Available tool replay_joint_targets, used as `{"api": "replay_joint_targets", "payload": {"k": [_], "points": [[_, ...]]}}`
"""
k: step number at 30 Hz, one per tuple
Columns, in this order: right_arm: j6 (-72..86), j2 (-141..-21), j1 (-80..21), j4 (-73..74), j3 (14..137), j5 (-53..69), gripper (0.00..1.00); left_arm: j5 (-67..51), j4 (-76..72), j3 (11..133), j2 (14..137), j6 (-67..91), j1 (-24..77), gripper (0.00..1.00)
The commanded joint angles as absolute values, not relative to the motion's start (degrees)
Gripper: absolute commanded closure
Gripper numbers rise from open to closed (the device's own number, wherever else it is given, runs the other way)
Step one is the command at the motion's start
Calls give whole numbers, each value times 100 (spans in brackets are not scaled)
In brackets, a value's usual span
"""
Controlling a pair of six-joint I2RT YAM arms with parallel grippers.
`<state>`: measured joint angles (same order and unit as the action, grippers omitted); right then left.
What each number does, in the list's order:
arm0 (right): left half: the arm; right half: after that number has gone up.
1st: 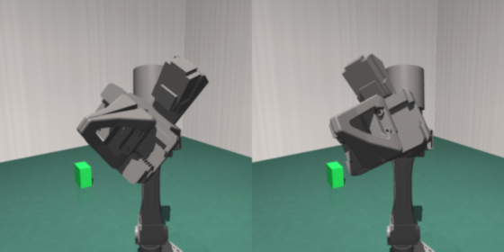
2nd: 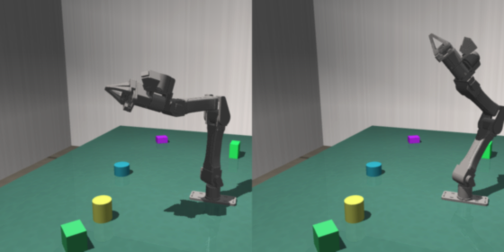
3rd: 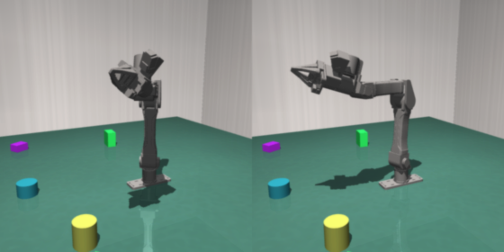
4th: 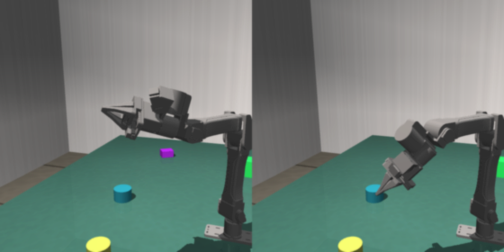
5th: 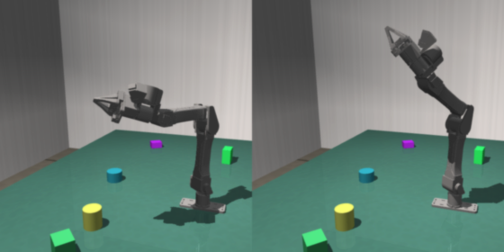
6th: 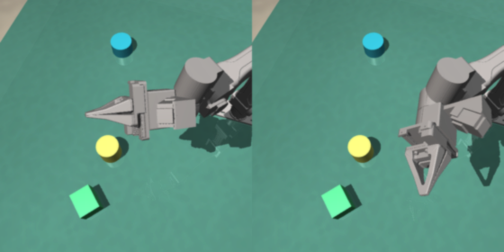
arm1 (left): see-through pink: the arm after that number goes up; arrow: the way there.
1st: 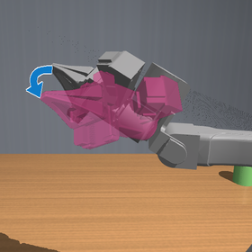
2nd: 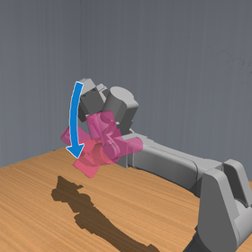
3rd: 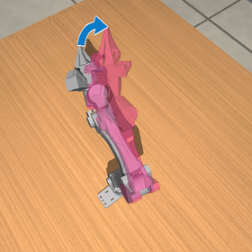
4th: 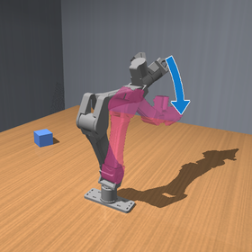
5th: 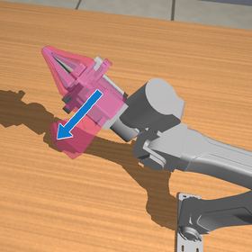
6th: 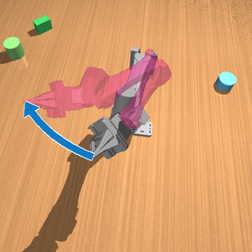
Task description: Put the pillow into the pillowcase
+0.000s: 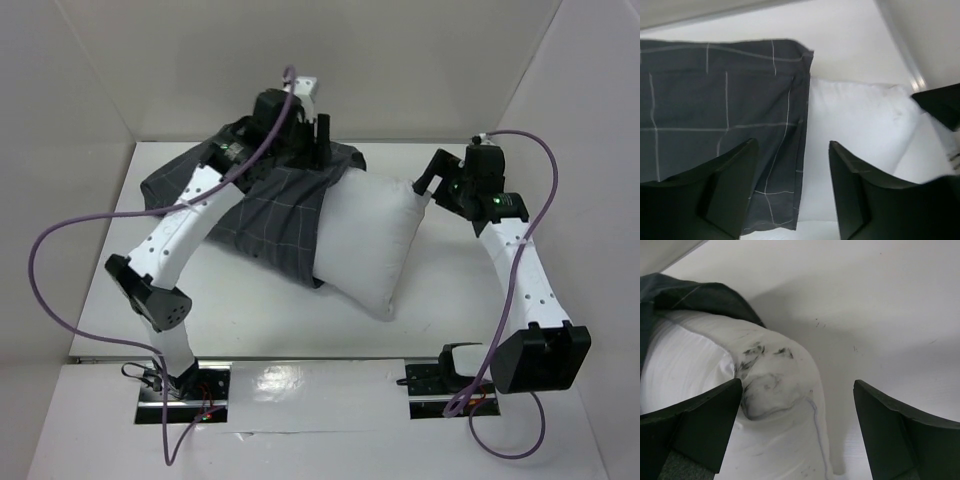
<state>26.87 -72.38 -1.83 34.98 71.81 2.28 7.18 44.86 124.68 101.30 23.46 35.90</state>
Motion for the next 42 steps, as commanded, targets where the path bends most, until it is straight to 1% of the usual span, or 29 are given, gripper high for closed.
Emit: {"api": "replay_joint_targets", "payload": {"k": [1,3,9,13,15,19,21,24,30,34,36,38,40,41,42], "points": [[2558,-6970,-193,3235,6875,500,0,1397,4710,12226,10477,2145,4085,26],[2558,-6970,-193,3234,6751,501,0,1738,4851,12226,10634,2145,4218,23],[2382,-6855,-141,3401,6750,177,0,2459,4931,12111,10915,2355,4526,22],[2251,-6917,-141,3611,6995,-166,0,2855,5044,12111,10986,2408,4588,22],[2250,-6979,-141,3691,7083,-368,0,2935,5106,12111,11048,2408,4588,22],[2188,-7039,-141,3937,7408,-1158,0,3005,5159,12059,11171,2408,4641,22],[2188,-7040,-141,4008,7461,-1160,0,3006,5211,12059,11293,2408,4641,22],[2188,-6883,-141,3956,7278,-722,0,2944,5264,12059,11347,2408,4641,22],[2504,-6443,-141,3736,6180,456,0,2751,5265,11953,11347,2408,4693,17],[2558,-6196,-141,3621,5529,931,0,2812,5405,11971,11583,2461,4693,17],[2610,-6030,-141,3482,5283,1237,0,3127,5458,12032,11662,2531,4693,20],[2663,-5951,-141,3358,5142,1484,0,3295,5633,12032,11725,2671,4693,29],[2663,-5950,-141,3060,4931,2098,0,3349,5686,12085,11725,2672,4693,36],[2663,-5950,-141,2945,4861,2301,0,3401,5687,12085,11725,2672,4693,45],[2715,-5950,-141,2788,4756,2520,0,3471,5747,12085,11725,2672,4693,51]]}}
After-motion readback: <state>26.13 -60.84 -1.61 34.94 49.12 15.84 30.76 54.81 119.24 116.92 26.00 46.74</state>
